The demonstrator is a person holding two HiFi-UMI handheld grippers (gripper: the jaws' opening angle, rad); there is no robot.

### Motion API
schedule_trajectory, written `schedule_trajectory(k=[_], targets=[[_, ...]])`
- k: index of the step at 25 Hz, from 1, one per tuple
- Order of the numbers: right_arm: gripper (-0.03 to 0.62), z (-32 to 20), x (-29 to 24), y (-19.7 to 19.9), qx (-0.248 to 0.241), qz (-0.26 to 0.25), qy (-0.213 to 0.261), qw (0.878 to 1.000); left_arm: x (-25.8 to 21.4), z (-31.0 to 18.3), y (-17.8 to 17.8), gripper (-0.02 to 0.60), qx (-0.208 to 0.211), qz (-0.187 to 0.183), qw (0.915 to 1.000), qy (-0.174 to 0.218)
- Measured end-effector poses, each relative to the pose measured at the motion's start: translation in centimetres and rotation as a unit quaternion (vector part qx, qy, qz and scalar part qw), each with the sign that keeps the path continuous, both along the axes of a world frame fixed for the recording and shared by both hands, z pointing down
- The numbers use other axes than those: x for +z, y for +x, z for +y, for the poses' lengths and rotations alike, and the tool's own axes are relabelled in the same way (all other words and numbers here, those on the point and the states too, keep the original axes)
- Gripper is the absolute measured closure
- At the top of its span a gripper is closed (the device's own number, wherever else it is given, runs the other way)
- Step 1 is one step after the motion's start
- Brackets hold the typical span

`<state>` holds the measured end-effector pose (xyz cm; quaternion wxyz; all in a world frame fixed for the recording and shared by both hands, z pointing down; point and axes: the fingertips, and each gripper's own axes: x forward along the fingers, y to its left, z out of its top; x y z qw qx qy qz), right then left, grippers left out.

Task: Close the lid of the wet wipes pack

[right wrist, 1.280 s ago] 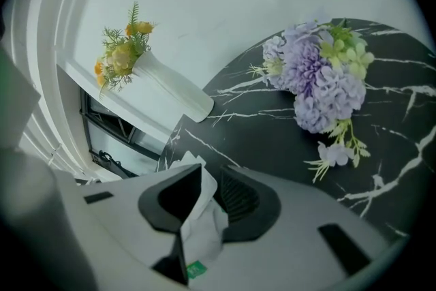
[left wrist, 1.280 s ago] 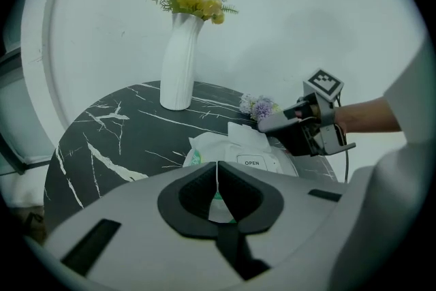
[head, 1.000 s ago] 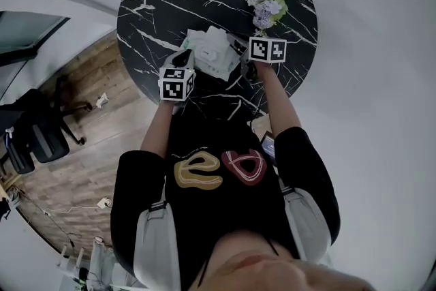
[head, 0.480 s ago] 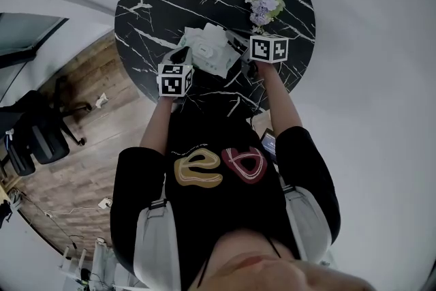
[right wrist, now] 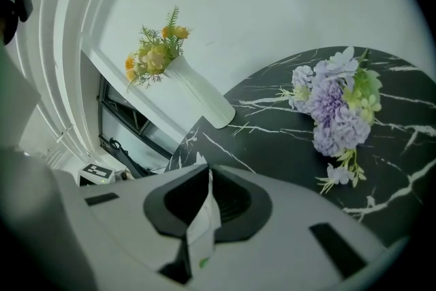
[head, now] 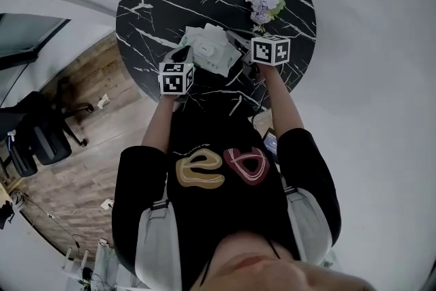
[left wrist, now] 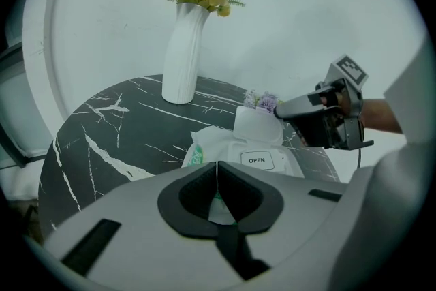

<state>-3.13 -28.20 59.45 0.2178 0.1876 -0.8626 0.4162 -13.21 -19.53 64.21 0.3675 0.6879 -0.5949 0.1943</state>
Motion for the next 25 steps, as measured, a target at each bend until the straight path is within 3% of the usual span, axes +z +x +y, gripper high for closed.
schedule_trajectory(k=[25], targets=[[0.559, 5.9, -2.2, -1.5, -0.085, 0.015, 0.080, 0.993, 0.1, 0.0, 0.0, 0.563, 0.004, -0.001, 1.0000, 0.002]])
